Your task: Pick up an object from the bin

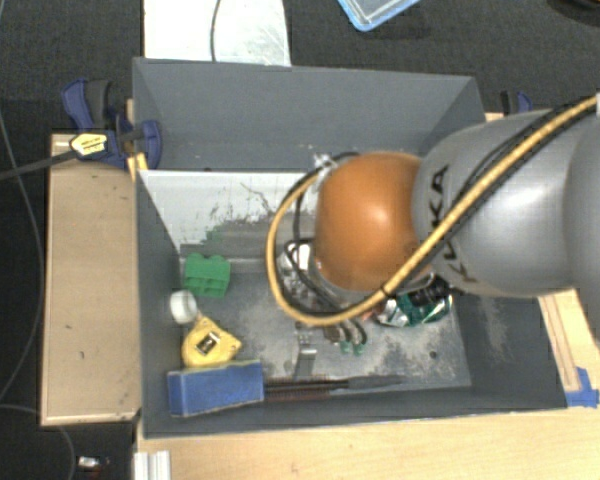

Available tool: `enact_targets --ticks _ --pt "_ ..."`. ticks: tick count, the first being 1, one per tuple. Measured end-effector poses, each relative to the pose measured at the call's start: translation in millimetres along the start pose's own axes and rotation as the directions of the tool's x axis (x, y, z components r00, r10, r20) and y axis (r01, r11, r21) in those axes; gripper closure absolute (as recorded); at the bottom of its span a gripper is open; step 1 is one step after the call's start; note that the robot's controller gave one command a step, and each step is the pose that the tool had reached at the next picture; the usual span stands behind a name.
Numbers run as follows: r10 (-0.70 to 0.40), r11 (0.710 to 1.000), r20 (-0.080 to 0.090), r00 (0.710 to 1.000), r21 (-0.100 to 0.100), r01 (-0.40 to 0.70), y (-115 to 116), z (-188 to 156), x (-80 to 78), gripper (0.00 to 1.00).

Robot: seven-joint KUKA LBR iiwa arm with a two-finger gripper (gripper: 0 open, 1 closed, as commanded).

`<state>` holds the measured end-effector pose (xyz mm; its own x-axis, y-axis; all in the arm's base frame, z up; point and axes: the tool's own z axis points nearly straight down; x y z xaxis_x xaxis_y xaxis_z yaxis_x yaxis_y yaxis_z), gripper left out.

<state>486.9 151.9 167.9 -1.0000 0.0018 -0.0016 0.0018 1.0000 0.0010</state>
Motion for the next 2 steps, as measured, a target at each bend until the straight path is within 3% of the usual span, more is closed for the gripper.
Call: enact_targets --ticks 1,2 --pt "0.127 0.992 0.0 0.992 -0.001 -0.127 -15 -14 -6.4 0.0" --pt "0.119 0.993 0.008 0.993 -0.003 -0.119 30 44 -16.0 0.0"
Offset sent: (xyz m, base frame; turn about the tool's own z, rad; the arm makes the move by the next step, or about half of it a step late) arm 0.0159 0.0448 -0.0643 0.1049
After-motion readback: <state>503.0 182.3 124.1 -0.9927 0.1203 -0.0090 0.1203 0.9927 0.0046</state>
